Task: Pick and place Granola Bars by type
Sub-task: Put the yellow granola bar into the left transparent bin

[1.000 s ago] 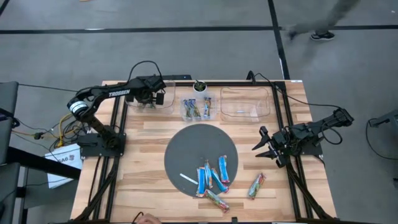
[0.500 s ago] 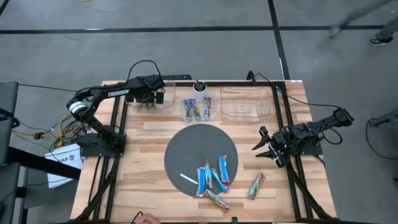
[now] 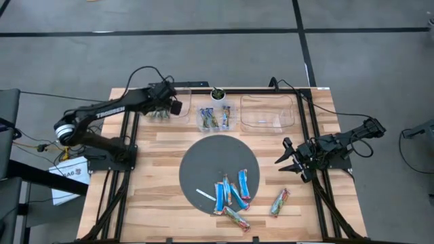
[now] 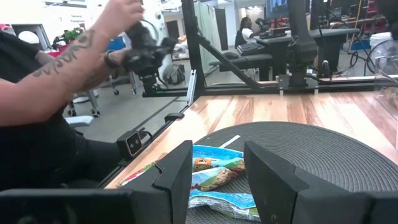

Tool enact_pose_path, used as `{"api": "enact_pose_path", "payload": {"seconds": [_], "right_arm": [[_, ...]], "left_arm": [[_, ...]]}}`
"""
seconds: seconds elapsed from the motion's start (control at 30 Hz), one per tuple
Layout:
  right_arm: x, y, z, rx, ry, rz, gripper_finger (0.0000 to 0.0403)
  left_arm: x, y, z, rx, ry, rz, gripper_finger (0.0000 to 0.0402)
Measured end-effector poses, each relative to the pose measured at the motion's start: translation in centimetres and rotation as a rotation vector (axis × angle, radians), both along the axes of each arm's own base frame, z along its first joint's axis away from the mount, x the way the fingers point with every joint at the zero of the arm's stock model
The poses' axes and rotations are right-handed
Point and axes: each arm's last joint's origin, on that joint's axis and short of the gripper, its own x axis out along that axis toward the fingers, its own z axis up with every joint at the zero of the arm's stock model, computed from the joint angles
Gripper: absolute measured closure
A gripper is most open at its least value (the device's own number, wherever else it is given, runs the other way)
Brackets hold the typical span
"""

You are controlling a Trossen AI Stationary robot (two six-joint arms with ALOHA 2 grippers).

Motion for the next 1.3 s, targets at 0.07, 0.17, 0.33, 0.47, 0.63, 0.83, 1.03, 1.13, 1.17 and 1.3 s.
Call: {"api": "enact_pose_path", "payload": {"seconds": [0.07, 0.17, 0.33, 0.47, 0.63, 0.83, 1.03, 1.13, 1.17, 1.3], "right_arm": [[0.0, 0.0, 0.0, 0.0, 0.0, 0.001, 0.0266], [0.0, 0.0, 0.0, 0.0, 0.0, 0.001, 0.0266], [0.0, 0.0, 0.0, 0.0, 0.0, 0.001, 0.0264], [0.0, 0.0, 0.0, 0.0, 0.0, 0.0, 0.0266], [0.0, 0.0, 0.0, 0.0, 0.0, 0.0, 0.0264], [0.0, 0.0, 0.0, 0.0, 0.0, 0.0, 0.0266], [0.0, 0.0, 0.0, 0.0, 0.0, 0.0, 0.0264], [0.0, 0.0, 0.0, 0.0, 0.001, 0.0, 0.0264], [0.0, 0.0, 0.0, 0.0, 0.001, 0.001, 0.0265], [0.0, 0.0, 0.0, 0.0, 0.001, 0.001, 0.0266]], "left_arm": [[0.6, -1.2, 0.8, 0.032, -0.013, -0.114, 0.0308], [1.6, -3.5, 1.7, 0.052, -0.033, -0.315, 0.0308], [3.3, -7.3, 2.0, 0.027, -0.042, -0.698, 0.0308], [4.2, -10.5, 2.1, -0.039, -0.085, -0.974, 0.0308], [4.8, -14.5, 2.2, -0.094, -0.142, -1.195, 0.0308], [5.0, -19.4, 1.8, -0.15, -0.156, -1.366, 0.0308], [6.0, -22.9, 1.0, -0.242, -0.25, -1.347, 0.0308], [6.6, -24.4, 0.4, -0.287, -0.291, -1.328, 0.0308], [7.0, -24.8, 0.1, -0.296, -0.307, -1.323, 0.0308], [8.3, -26.3, -0.9, -0.284, -0.36, -1.333, 0.0308]]}}
